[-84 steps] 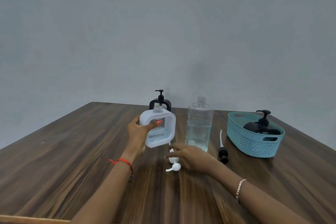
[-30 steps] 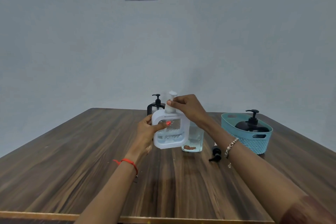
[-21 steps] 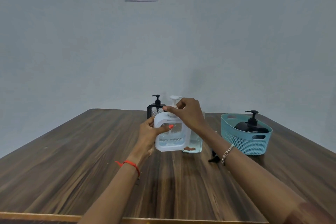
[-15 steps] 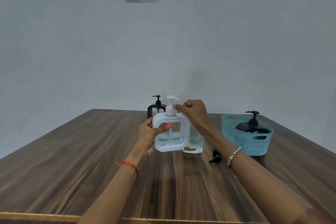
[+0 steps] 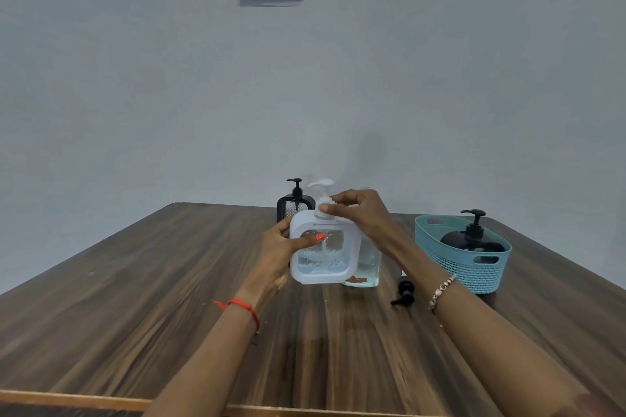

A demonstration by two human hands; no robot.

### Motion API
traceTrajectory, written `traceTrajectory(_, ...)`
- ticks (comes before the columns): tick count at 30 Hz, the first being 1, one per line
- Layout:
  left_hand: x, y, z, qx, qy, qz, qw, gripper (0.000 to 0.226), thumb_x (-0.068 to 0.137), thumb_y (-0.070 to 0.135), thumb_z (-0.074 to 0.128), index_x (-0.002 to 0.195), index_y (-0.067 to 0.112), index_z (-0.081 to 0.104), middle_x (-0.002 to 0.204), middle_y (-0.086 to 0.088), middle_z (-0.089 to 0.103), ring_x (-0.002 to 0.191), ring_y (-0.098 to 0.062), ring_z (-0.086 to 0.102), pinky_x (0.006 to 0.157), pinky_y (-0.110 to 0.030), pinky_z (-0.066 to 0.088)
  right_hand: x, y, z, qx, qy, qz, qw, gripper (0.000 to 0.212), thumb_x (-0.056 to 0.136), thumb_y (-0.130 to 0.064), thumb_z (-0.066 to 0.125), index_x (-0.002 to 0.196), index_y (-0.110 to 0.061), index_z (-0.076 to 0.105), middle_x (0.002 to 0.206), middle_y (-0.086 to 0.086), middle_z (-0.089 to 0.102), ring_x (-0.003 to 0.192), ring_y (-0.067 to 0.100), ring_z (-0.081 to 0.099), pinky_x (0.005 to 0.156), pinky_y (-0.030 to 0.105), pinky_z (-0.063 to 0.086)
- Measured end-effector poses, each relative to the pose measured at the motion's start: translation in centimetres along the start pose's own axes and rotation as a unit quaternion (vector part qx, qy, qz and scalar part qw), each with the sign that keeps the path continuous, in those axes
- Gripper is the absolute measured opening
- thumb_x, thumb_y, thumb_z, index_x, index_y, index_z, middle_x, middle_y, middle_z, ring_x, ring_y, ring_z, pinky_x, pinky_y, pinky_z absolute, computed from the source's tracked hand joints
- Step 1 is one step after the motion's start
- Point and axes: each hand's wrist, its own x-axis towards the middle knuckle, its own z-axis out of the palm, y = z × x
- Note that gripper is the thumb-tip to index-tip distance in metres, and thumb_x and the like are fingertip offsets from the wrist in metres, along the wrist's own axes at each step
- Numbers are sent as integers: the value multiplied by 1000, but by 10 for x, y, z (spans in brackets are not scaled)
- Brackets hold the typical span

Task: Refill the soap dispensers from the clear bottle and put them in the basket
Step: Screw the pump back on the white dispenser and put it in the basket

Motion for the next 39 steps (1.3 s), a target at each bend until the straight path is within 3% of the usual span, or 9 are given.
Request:
traceTrajectory(5, -1, 0, 1, -17, 4, -2, 1000, 57, 49, 2, 78, 104, 6, 63, 87, -10, 71, 70, -23, 72, 55, -34, 58, 2, -1, -10, 49, 8, 27, 998, 16, 66, -25, 71, 57, -14, 63, 66, 4, 60, 65, 12, 51, 63, 24, 39)
traceTrajectory(8, 0, 1, 1, -14, 2, -1, 1000, 57, 50, 3, 78, 105, 7, 63, 91, -11, 70, 70, -22, 72, 56, -34, 58, 2, -2, -10, 63, -22, 30, 997, 3, 67, -18, 68, 70, -18, 67, 75, -1, 64, 72, 11, 54, 67, 24, 40)
traceTrajectory(11, 1, 2, 2, -15, -4, -1, 1000, 51, 53, 0, 78, 101, 8, 64, 89, -11, 70, 71, -23, 71, 57, -34, 58, 2, -4, -8, 61, -76, 30, 995, 25, 77, -4, 67, 99, -14, 69, 92, 1, 70, 83, 13, 64, 82, 31, 50)
traceTrajectory(17, -1, 0, 0, -3, 1, -7, 1000, 49, 48, 2, 80, 95, 12, 65, 83, -7, 72, 71, -23, 72, 57, -33, 58, -1, -5, 2, -13, 2, 45, 999, 32, 57, -25, 87, 72, -19, 59, 62, -9, 60, 55, 5, 57, 58, 22, 46)
traceTrajectory(21, -2, 0, 1, -20, -7, -10, 1000, 52, 48, 2, 80, 98, 9, 65, 81, -7, 74, 73, -25, 72, 58, -34, 58, -2, -6, 0, 26, -58, 56, 996, 31, 72, -25, 76, 99, -11, 68, 98, 7, 69, 93, 22, 65, 89, 38, 50)
traceTrajectory(23, -3, 1, 1, -22, -15, -15, 1000, 54, 48, 1, 80, 100, 7, 65, 83, -9, 74, 74, -26, 71, 59, -35, 58, -1, -5, -8, 60, -86, 54, 993, 23, 76, -13, 72, 99, -11, 71, 96, 4, 72, 93, 21, 66, 91, 38, 50)
traceTrajectory(28, -5, 1, 7, -10, -5, -10, 1000, 49, 51, -2, 79, 97, 7, 65, 80, -8, 74, 70, -23, 71, 56, -32, 57, -4, -8, -1, 23, -4, 99, 995, 43, 58, -24, 85, 95, -7, 72, 81, -1, 72, 70, 12, 67, 66, 27, 51)
traceTrajectory(32, -7, -4, 9, -15, 8, -12, 1000, 40, 60, -8, 75, 95, 7, 66, 80, -9, 73, 67, -23, 71, 54, -30, 57, -10, -15, 5, -56, 26, 77, 995, 25, 59, -32, 84, 69, -13, 71, 58, -6, 64, 46, 3, 56, 52, 20, 42)
traceTrajectory(39, -7, -8, 19, 14, 54, 9, 998, 41, 59, -9, 79, 93, 9, 65, 84, -10, 71, 64, -20, 71, 52, -29, 56, -13, -14, 21, -197, 171, 74, 962, 40, 67, -46, 76, 78, -8, 71, 84, 3, 71, 83, 18, 57, 85, 37, 29)
